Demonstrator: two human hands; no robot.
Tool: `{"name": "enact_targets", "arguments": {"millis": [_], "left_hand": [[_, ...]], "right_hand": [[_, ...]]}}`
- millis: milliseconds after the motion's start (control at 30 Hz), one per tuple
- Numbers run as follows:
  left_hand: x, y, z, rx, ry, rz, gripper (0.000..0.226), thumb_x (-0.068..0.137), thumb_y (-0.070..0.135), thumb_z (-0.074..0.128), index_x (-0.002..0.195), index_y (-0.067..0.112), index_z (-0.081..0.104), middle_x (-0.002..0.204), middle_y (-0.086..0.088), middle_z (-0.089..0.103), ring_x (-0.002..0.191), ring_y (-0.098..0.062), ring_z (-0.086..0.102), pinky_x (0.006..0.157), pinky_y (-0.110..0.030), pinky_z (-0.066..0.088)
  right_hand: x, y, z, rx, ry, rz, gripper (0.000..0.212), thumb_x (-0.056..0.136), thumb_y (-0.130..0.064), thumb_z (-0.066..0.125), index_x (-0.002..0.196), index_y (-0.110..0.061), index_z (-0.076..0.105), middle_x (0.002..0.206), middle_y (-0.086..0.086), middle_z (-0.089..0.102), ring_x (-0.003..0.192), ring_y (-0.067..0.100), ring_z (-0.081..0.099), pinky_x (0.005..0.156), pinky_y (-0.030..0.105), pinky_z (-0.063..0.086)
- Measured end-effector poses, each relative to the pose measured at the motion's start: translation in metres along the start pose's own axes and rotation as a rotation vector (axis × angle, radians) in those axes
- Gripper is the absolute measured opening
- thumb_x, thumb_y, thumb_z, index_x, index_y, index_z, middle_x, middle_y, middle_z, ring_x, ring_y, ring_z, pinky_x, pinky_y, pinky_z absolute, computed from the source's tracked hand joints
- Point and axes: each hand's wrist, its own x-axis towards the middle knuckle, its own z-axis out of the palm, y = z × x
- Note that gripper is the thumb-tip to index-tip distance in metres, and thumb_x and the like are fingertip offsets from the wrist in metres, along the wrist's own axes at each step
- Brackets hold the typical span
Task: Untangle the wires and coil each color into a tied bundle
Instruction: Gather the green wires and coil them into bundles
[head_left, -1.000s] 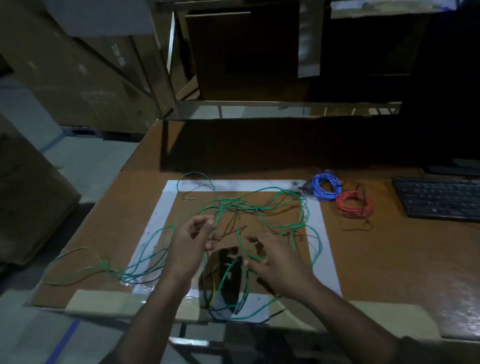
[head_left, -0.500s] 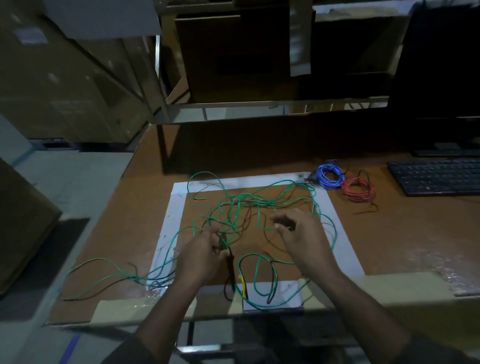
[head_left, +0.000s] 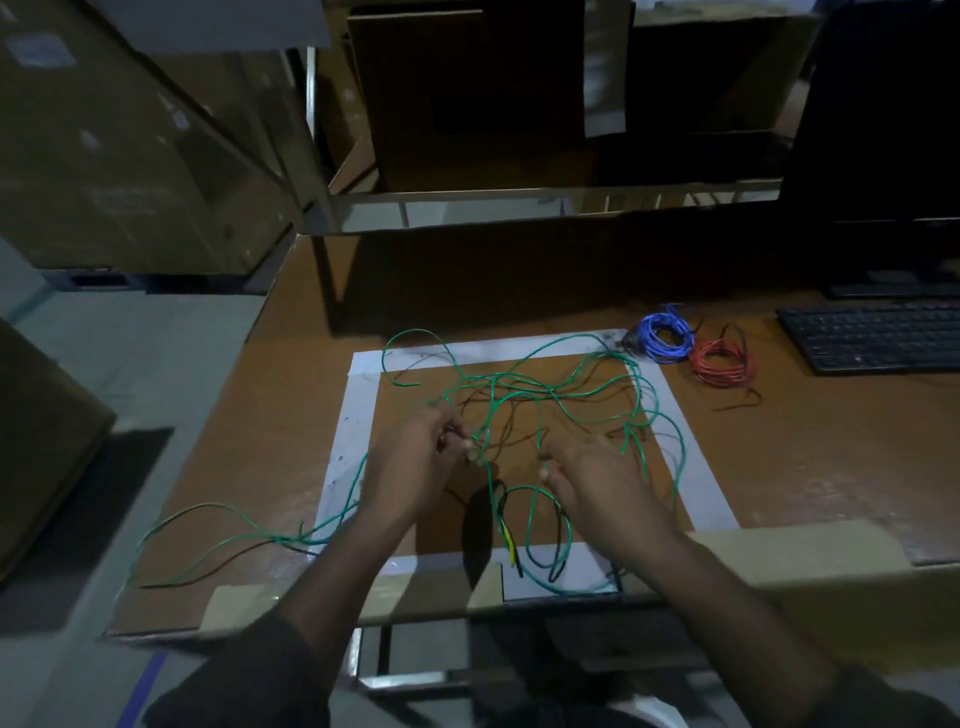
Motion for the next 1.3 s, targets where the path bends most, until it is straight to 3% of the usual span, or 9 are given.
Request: {"name": "enact_targets", "arguments": {"millis": [67, 167, 333, 500, 733, 933, 1067, 1167, 1300], "left_hand": [[0.003, 0.007, -0.010, -0.005, 0.030, 0.030, 0.005, 0.094, 0.031, 0.072, 0.092, 0.033, 0.067, 0.082, 0.016, 0.064, 0.075, 0.001, 0.057, 0.056, -0.023, 0.034], [0.005, 0.009, -0.014, 0.079, 0.016, 0.054, 0.005, 0.093, 0.028, 0.072, 0.093, 0.032, 0.070, 0.084, 0.013, 0.066, 0.076, -0.006, 0.060, 0.057, -0.025, 0.040], [-0.003, 0.002, 0.003, 0.115, -0.031, 0.005, 0.016, 0.087, 0.043, 0.073, 0.101, 0.038, 0.066, 0.085, 0.017, 0.068, 0.076, -0.005, 0.064, 0.068, -0.031, 0.056], [-0.008, 0.007, 0.011, 0.079, -0.048, -0.017, 0.028, 0.083, 0.036, 0.082, 0.107, 0.035, 0.068, 0.079, 0.018, 0.063, 0.077, -0.003, 0.064, 0.068, -0.026, 0.050], [-0.009, 0.013, 0.017, 0.061, -0.109, -0.009, 0.033, 0.084, 0.036, 0.083, 0.113, 0.033, 0.067, 0.088, 0.014, 0.066, 0.081, -0.004, 0.062, 0.070, -0.027, 0.053], [-0.004, 0.015, 0.021, 0.048, -0.149, -0.044, 0.034, 0.083, 0.041, 0.081, 0.113, 0.034, 0.066, 0.087, 0.016, 0.070, 0.077, 0.000, 0.064, 0.073, -0.031, 0.057], [-0.001, 0.025, 0.022, 0.003, -0.182, -0.028, 0.032, 0.084, 0.042, 0.081, 0.111, 0.033, 0.066, 0.090, 0.016, 0.071, 0.078, -0.002, 0.065, 0.071, -0.028, 0.055], [0.000, 0.033, 0.027, 0.047, -0.243, -0.004, 0.032, 0.080, 0.046, 0.083, 0.106, 0.034, 0.068, 0.089, 0.017, 0.071, 0.076, 0.000, 0.065, 0.069, -0.026, 0.055], [-0.005, 0.035, 0.039, 0.239, -0.378, 0.004, 0.051, 0.069, 0.055, 0.082, 0.111, 0.030, 0.067, 0.104, 0.011, 0.071, 0.094, -0.016, 0.067, 0.078, -0.033, 0.056]], "right_hand": [[-0.004, -0.001, -0.005, -0.035, 0.019, 0.012, 0.031, 0.103, -0.040, 0.051, 0.127, -0.025, 0.061, 0.122, -0.004, 0.065, 0.117, 0.022, 0.055, 0.086, 0.034, 0.044], [-0.004, -0.003, -0.012, -0.075, 0.030, -0.028, 0.034, 0.100, -0.049, 0.052, 0.126, -0.030, 0.063, 0.123, -0.009, 0.065, 0.118, 0.017, 0.056, 0.087, 0.032, 0.044], [0.006, -0.017, 0.005, -0.043, -0.020, -0.150, 0.029, 0.093, -0.053, 0.059, 0.093, -0.027, 0.073, 0.096, -0.009, 0.069, 0.101, 0.019, 0.057, 0.082, 0.037, 0.047], [0.022, -0.011, 0.033, -0.145, -0.189, -0.087, 0.027, 0.082, -0.026, 0.067, 0.106, -0.019, 0.060, 0.111, 0.006, 0.061, 0.109, 0.030, 0.055, 0.085, 0.041, 0.050], [0.034, 0.011, 0.040, -0.159, -0.218, -0.170, 0.013, 0.085, -0.006, 0.065, 0.091, -0.017, 0.061, 0.103, 0.006, 0.060, 0.101, 0.026, 0.054, 0.077, 0.039, 0.045], [0.039, 0.026, 0.039, -0.229, -0.240, -0.230, 0.012, 0.085, -0.007, 0.068, 0.089, -0.016, 0.063, 0.105, 0.007, 0.058, 0.101, 0.027, 0.055, 0.073, 0.037, 0.037], [0.041, 0.031, 0.047, -0.302, -0.210, -0.295, 0.022, 0.077, -0.004, 0.076, 0.094, -0.013, 0.064, 0.103, 0.011, 0.058, 0.099, 0.032, 0.056, 0.074, 0.042, 0.047], [0.043, 0.032, 0.049, -0.323, -0.216, -0.321, 0.026, 0.081, -0.002, 0.068, 0.105, -0.011, 0.064, 0.108, 0.013, 0.056, 0.105, 0.033, 0.053, 0.079, 0.045, 0.048], [0.040, 0.035, 0.035, -0.298, -0.237, -0.293, 0.023, 0.088, -0.016, 0.072, 0.106, -0.012, 0.059, 0.116, 0.012, 0.057, 0.110, 0.031, 0.052, 0.086, 0.040, 0.043]]}}
